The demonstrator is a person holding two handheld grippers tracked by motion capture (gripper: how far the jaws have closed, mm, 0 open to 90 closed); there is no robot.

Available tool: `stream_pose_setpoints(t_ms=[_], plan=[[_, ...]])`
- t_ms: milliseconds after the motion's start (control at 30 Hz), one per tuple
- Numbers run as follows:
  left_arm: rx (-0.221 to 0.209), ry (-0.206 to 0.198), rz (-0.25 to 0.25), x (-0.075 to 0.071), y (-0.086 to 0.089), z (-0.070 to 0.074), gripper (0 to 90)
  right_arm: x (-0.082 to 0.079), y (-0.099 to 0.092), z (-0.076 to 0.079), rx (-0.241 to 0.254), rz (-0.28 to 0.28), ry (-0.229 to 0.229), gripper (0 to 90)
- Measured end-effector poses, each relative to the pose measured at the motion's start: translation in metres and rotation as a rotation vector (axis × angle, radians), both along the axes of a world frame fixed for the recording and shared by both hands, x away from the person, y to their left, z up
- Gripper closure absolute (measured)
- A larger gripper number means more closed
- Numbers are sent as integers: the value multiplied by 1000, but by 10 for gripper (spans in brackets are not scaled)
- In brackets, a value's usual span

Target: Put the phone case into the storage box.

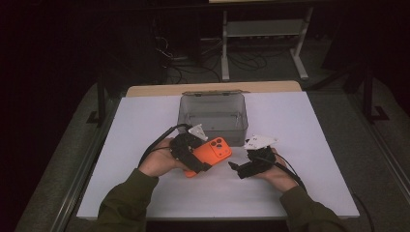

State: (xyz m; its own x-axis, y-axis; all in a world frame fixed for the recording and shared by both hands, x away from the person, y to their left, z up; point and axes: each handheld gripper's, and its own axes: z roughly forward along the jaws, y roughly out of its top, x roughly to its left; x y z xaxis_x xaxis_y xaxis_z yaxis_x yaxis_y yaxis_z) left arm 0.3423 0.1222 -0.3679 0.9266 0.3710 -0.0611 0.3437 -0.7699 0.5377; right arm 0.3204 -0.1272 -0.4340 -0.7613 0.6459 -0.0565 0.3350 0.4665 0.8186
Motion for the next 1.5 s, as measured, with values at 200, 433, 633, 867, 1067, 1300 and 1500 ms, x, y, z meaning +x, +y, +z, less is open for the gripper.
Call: stream_pose_setpoints(t_ms=[200, 433, 633, 867, 1067, 1300, 1500], plan=[[5, 2, -4, 0, -1, -1, 145, -1, 1, 0, -17, 2, -29, 0], [5, 3, -4, 0, -1, -1, 145, -2, 0, 0, -40, 2, -66, 0], [6, 3, -5, 0, 0, 0, 145, -4, 2, 0, -68, 1, -95, 0], [5, 3, -5, 0, 0, 0, 145, -5, 3, 1, -91, 2, -130, 0], [7, 2, -4, 0, 0, -1, 145, -7, 4, 0, -111, 3, -163, 0], [8, 2, -5, 0, 0, -1, 145, -9, 6, 0, -144, 9, -198, 0], [9, 1, -4, 0, 0, -1, 145, -10, 7, -1, -164, 10, -225, 0]])
